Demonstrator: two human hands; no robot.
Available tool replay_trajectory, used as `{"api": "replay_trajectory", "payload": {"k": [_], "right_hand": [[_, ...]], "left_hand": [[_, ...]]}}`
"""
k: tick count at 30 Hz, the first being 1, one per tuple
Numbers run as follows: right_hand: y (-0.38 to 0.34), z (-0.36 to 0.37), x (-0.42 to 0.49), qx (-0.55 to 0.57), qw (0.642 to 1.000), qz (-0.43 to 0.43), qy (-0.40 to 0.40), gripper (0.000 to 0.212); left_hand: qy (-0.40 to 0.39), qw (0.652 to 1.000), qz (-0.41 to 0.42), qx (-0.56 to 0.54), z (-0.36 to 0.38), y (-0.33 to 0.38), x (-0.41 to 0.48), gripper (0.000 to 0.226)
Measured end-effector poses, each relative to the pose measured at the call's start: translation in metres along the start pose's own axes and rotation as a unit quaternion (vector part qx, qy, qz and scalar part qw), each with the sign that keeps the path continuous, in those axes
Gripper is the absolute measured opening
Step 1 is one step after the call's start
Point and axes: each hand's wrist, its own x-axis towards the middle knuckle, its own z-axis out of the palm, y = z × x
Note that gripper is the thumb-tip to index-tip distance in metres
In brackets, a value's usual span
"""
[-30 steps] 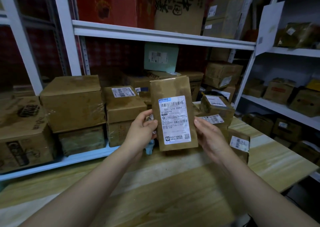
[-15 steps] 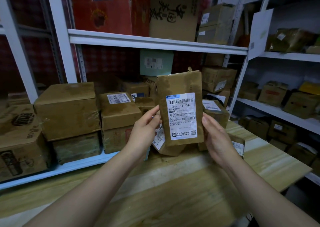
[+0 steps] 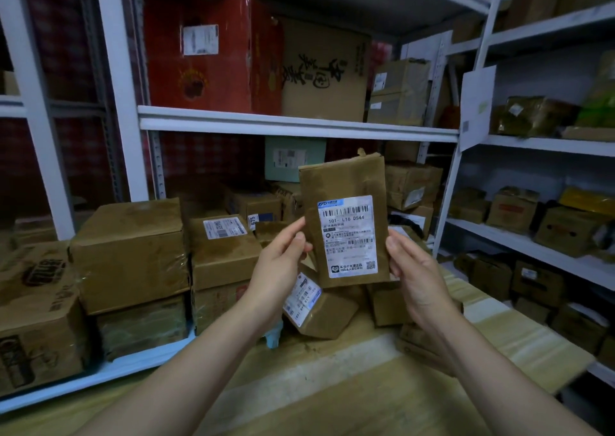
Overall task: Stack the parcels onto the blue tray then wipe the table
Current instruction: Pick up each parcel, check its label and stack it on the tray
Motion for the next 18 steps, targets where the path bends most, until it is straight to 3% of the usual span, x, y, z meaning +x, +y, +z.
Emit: {"api": "replay_trajectory", "payload": {"k": [9, 14, 18], "right_hand": [[-0.003, 0.006, -0.004, -0.022, 1.0, 0.009, -0.017, 0.034], [0.0, 0.012, -0.005, -0.026, 0.999, 0.029, -0.023, 0.032], [0.0, 0.017, -0.004, -0.003, 0.999, 0.032, -0.037, 0.047]], "left_hand": [[0.001, 0.998, -0.058, -0.002, -0.003, 0.002, -0.002, 0.047], [-0.008, 0.998, -0.069, 0.013, -0.01, -0.001, -0.006, 0.042], [-0.016, 0.998, -0.063, 0.019, -0.015, -0.003, -0.007, 0.033]]}}
